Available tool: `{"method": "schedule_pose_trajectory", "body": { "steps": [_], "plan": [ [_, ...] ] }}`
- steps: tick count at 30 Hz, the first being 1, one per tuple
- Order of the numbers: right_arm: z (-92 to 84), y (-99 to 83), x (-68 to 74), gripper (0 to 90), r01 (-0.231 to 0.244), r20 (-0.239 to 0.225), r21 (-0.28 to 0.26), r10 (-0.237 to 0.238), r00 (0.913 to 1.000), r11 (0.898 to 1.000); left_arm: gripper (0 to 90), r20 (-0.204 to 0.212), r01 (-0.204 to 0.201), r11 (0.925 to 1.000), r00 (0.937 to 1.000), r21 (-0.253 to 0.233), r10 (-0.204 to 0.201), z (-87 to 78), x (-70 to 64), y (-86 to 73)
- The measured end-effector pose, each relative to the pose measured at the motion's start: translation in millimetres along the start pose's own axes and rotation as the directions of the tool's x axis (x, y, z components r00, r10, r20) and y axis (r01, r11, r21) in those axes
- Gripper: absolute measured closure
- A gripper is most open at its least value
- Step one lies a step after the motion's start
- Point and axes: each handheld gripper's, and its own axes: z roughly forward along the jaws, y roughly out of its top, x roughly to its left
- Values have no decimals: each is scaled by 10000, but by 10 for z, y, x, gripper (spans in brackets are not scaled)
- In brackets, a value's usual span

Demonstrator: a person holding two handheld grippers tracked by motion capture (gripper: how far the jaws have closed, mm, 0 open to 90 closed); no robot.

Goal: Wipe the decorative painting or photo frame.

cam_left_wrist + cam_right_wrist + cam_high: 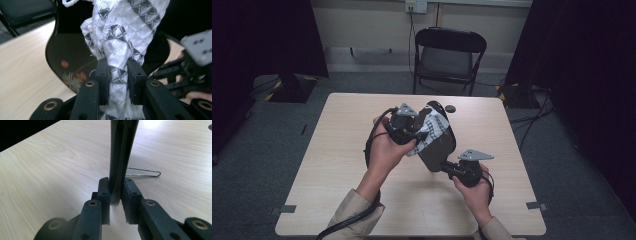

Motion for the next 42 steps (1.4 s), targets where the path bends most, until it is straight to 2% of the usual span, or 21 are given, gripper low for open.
{"method": "schedule_pose_trajectory", "body": {
  "steps": [3,5,10,16,29,42],
  "plan": [
    [1,0,0,780,-13,-17,2,13,10000,10000,737,-17,-208,9997,9998,132,208,21,-30,65],
    [1,2,0,780,-35,-17,11,35,10000,10000,736,-56,-199,9995,9998,240,201,61,-43,66],
    [1,6,0,780,-34,-10,30,34,10000,10000,736,64,-132,9995,9999,279,130,154,-54,1],
    [1,8,6,779,-8,22,45,8,10000,10000,736,68,-227,9990,9997,382,224,198,-69,-72],
    [0,8,6,779,10,11,47,-10,10000,10000,735,-83,-203,9954,9997,939,212,357,-39,-346],
    [-1,13,9,777,35,-17,60,-35,10000,10000,734,-87,62,9897,9999,1433,-50,513,-2,-636]
  ]
}}
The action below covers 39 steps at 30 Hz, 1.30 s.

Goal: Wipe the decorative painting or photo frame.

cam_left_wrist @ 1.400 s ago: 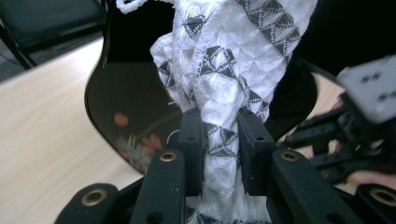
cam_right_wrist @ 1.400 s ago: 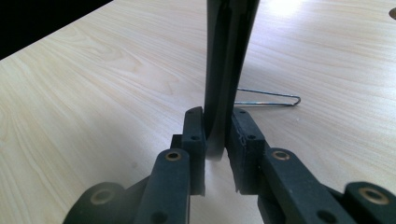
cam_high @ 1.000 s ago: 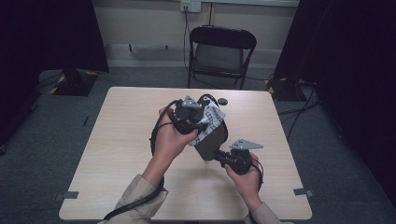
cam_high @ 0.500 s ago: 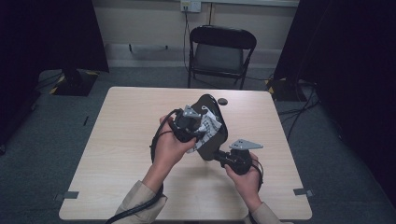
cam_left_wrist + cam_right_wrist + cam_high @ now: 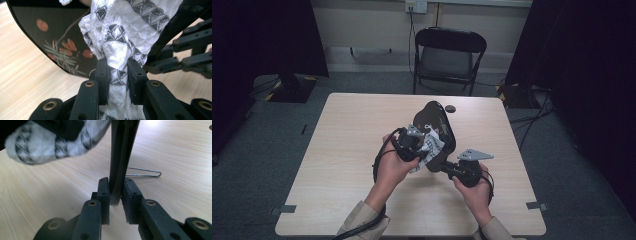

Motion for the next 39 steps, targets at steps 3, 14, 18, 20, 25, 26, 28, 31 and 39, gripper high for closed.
{"method": "schedule_pose_trajectory", "body": {
  "steps": [3,14,18,20,25,26,28,31,39],
  "plan": [
    [-1,0,-3,777,3,-16,3,-3,10000,10000,734,-49,-9,9999,10000,126,10,53,11,-59],
    [-8,1,-6,776,20,-20,4,-20,10000,10000,734,-80,261,9976,9996,637,-256,231,68,-281],
    [-13,3,-6,776,61,-18,-3,-61,10000,10000,734,-102,353,9956,9994,862,-346,310,76,-379],
    [-17,3,-9,777,53,-38,-9,-53,10000,10000,734,-92,424,9942,9991,993,-417,345,76,-425],
    [-29,4,-7,778,67,-37,-16,-67,10000,10000,736,-154,411,9920,9991,1192,-395,416,83,-517],
    [-34,4,-6,778,84,-31,-28,-84,10000,10000,735,-171,373,9909,9992,1292,-354,426,87,-535],
    [-42,4,-5,778,127,-36,-39,-127,9999,9999,736,-243,306,9894,9993,1419,-275,435,92,-555],
    [-56,0,1,780,148,-48,-102,-149,9999,9998,737,-225,395,9880,9991,1497,-365,448,95,-589],
    [-85,-17,17,767,274,-49,-119,-274,9996,9996,740,-267,437,9822,9989,1828,-395,474,121,-681]
  ]
}}
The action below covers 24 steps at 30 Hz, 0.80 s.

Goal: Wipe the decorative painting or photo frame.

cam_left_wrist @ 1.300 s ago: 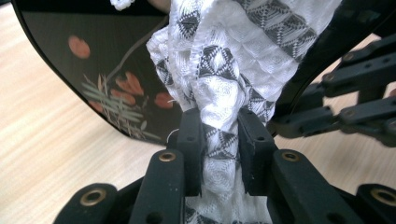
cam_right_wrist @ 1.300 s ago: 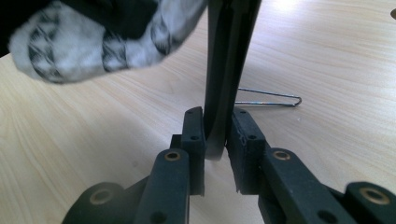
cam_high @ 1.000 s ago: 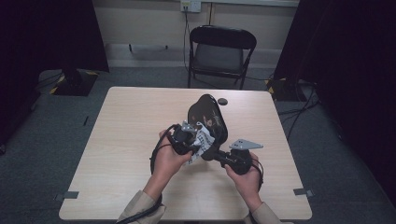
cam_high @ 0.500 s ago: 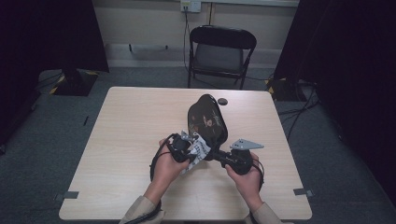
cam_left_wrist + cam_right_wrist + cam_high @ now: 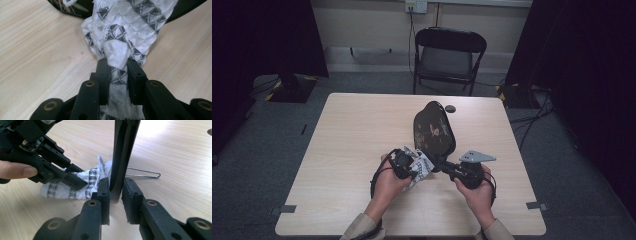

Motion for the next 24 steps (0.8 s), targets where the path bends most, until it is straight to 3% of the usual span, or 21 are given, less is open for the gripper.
{"method": "schedule_pose_trajectory", "body": {
  "steps": [6,9,10,16,21,24],
  "plan": [
    [-19,-12,0,767,1,13,-4,-1,10000,10000,742,5,-39,9998,10000,210,38,-29,-8,-4],
    [-23,-14,-5,777,-53,2,1,53,10000,10000,741,233,182,9995,9996,-257,-176,-123,10,6],
    [-19,-16,-4,780,-42,-3,2,42,10000,10000,741,267,181,9982,9995,-571,-166,-175,11,26],
    [22,-17,-3,783,-147,-15,27,147,9999,9999,739,373,88,9903,9993,-1386,-37,-495,26,209],
    [63,-12,-9,783,-334,-29,4,334,9994,9994,738,334,71,9808,9994,-1949,-6,-753,27,404],
    [90,-5,-9,782,-410,-40,-3,410,9992,9992,738,182,32,9705,9998,-2410,13,-911,24,531]
  ]
}}
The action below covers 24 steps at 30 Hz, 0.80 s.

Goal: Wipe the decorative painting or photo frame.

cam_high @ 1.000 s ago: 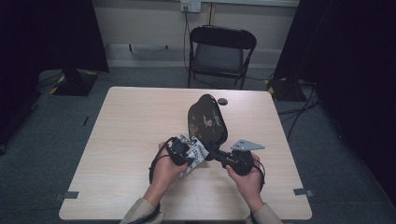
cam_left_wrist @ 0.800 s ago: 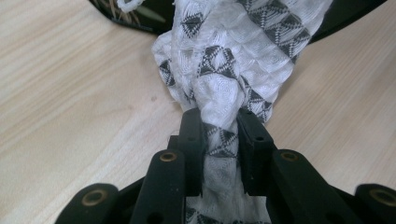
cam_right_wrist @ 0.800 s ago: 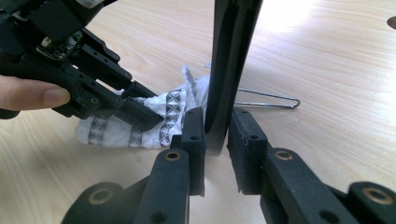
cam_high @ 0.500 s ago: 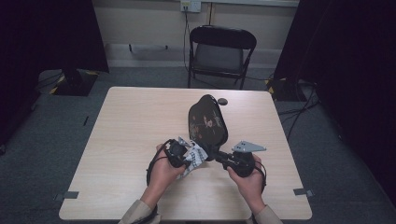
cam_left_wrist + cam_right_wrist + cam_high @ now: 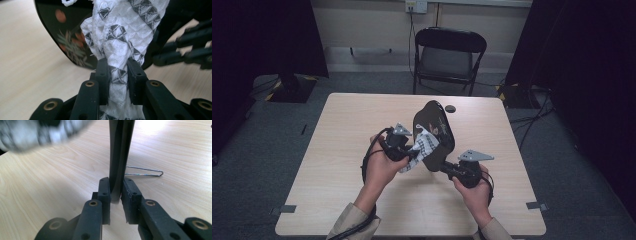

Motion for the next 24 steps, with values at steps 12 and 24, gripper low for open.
{"method": "schedule_pose_trajectory", "body": {
  "steps": [12,24],
  "plan": [
    [42,14,5,783,-24,88,-92,25,10000,10000,731,86,-447,9975,9989,-553,453,-58,-149,428],
    [35,20,15,781,164,133,-13,-164,9998,9999,730,136,-470,9988,9988,99,468,136,-129,171]
  ]
}}
